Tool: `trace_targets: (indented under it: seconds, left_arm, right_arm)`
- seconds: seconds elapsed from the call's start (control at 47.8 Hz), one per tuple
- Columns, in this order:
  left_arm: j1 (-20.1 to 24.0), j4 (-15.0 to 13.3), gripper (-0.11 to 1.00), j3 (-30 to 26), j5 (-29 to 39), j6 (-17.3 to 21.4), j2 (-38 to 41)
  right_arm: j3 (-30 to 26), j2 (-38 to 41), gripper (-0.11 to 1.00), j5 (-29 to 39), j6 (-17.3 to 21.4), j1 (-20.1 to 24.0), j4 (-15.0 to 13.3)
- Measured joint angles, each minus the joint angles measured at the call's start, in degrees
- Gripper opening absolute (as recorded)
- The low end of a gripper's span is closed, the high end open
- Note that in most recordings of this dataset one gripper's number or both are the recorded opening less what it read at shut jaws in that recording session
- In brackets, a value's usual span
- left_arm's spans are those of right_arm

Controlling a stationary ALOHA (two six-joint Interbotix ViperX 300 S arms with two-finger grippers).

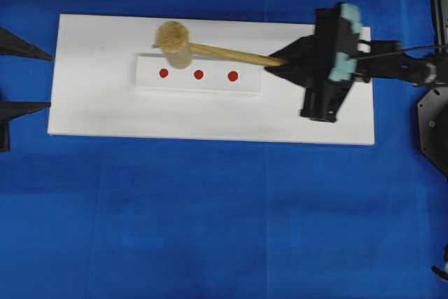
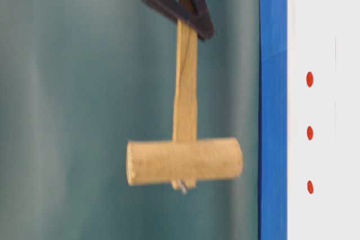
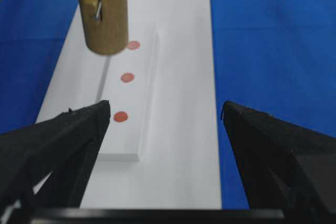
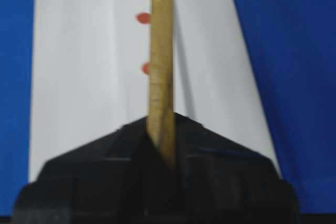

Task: Hit the mark with a hammer.
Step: 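Swing the mallet head down onto the middle red dot, then raise and strike the mallet head down on the red dots again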

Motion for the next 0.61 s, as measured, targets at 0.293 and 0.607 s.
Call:
trace_targets:
  seconds: [0.293,0.607]
  left_arm:
    - [0.00,0.00,0.85,0.00,0.00,0.09,0.09]
    - [0.00,0.00,0.85,0.00,0.00,0.09,0.09]
  right_arm:
    - [1.05,-2.11,0.02,-0.26,0.09,0.26,0.00]
    - [3.34,6.59,0.02,0.09,0.53,0.09,2.46]
